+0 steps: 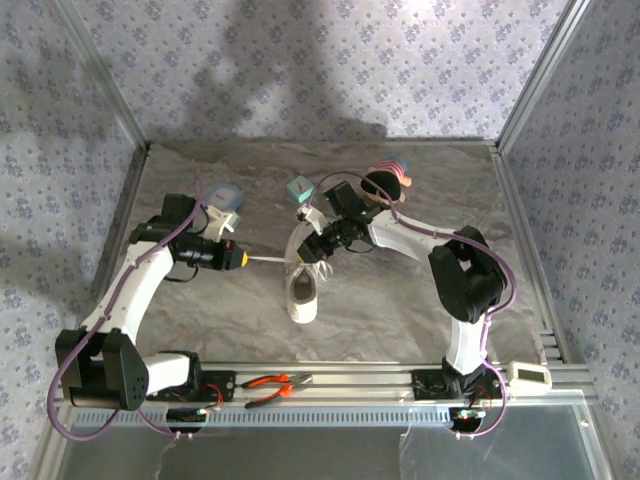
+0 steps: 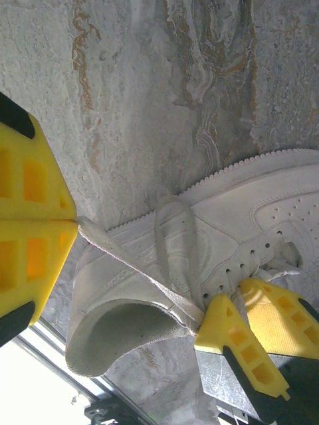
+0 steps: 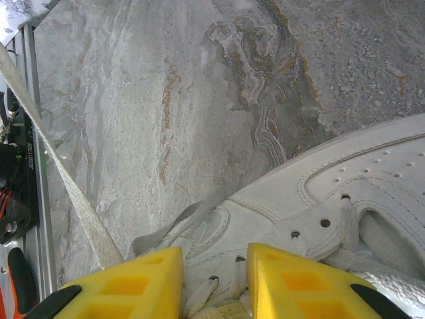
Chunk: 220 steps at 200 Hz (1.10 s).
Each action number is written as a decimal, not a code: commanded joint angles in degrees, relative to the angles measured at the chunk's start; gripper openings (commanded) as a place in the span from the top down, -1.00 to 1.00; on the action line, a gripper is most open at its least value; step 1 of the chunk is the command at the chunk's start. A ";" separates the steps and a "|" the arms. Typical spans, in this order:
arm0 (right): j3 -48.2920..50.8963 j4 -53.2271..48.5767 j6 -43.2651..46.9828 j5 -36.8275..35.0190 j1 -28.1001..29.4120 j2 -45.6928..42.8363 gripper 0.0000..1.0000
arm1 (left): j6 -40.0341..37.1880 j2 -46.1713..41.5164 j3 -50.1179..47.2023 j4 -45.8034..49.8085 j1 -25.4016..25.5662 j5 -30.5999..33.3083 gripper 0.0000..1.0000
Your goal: Tie the shoes
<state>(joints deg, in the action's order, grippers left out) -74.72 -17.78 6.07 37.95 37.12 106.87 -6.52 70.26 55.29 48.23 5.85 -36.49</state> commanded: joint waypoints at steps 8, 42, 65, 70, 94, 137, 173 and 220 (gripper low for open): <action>1.61 -4.13 -0.62 -0.96 -1.24 -0.99 0.26 | 1.57 -0.39 -0.26 -0.17 -0.49 -0.45 0.97; 1.51 -2.20 -4.39 1.34 -3.29 -4.77 0.04 | 1.19 -1.79 -0.44 -0.46 -0.56 0.08 0.38; 2.23 -1.33 -5.83 2.30 -5.65 -8.32 0.01 | 0.98 -2.08 0.15 -0.59 -0.55 0.45 0.32; 2.56 -1.17 -5.96 2.44 -6.22 -9.16 0.01 | 0.98 -1.92 0.30 -0.74 -0.52 0.46 0.32; 4.89 -1.28 -5.36 2.40 -9.09 -11.54 -0.02 | 1.52 -0.90 0.83 -2.61 -0.40 -1.02 0.30; 10.36 -2.48 -2.66 -1.06 -10.09 -12.24 -0.02 | 1.52 2.03 1.75 -8.93 6.35 -1.95 0.19; 15.31 1.24 -3.91 -4.26 -7.29 -13.15 -0.03 | 2.21 5.48 1.75 -16.63 10.63 -1.49 0.14; 17.62 5.98 -5.63 -9.06 -4.11 -11.48 -0.03 | 2.63 9.99 1.57 -19.22 13.48 0.78 0.12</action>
<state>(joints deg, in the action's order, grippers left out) -57.14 -15.00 1.67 32.32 31.86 94.61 -4.40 79.00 55.07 32.23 18.22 -36.36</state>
